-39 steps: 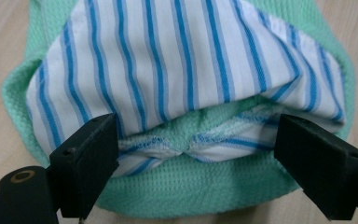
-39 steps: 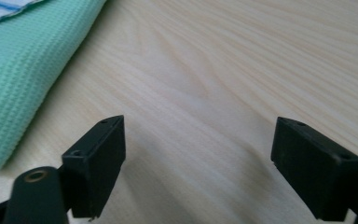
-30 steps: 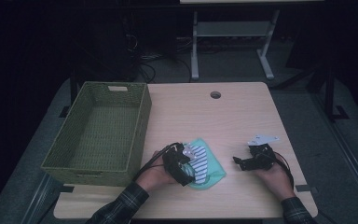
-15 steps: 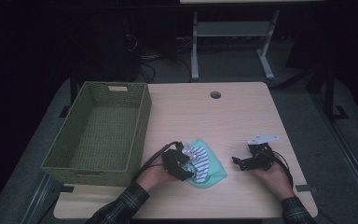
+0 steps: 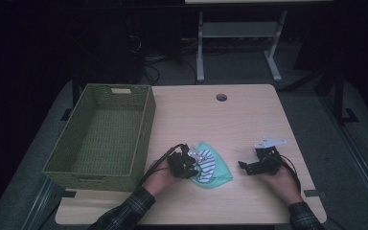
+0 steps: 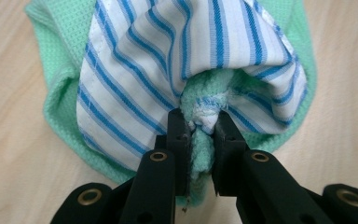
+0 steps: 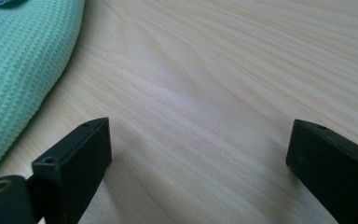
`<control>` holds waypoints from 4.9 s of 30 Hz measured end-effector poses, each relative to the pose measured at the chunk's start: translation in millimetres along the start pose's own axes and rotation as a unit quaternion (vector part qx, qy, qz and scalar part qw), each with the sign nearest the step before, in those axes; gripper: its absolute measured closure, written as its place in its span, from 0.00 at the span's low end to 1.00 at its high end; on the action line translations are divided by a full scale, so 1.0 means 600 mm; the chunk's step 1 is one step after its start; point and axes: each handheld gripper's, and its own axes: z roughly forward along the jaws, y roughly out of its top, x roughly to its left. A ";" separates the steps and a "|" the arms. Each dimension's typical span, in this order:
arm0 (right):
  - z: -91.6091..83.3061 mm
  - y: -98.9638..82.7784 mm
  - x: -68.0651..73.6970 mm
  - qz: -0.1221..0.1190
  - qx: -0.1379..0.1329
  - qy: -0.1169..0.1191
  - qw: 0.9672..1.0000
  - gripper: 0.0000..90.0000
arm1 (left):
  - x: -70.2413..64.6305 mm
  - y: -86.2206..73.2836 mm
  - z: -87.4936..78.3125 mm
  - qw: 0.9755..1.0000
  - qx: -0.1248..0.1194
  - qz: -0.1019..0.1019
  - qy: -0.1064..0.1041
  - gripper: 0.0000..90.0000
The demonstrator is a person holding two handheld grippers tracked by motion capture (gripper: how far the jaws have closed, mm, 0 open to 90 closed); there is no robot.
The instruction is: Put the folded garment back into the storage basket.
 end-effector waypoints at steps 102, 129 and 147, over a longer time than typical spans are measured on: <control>0.000 0.000 0.000 0.003 0.000 -0.002 1.000 0.07 | 0.187 -0.216 -0.379 0.939 -0.142 -0.259 0.178 0.88; 0.000 0.000 0.000 0.009 0.002 -0.004 1.000 0.07 | 0.227 -0.289 -0.286 0.931 -0.049 -0.307 0.192 0.85; 0.000 0.000 0.000 0.008 0.001 -0.006 1.000 0.07 | 0.206 -0.258 -0.293 0.935 -0.100 -0.296 0.170 0.26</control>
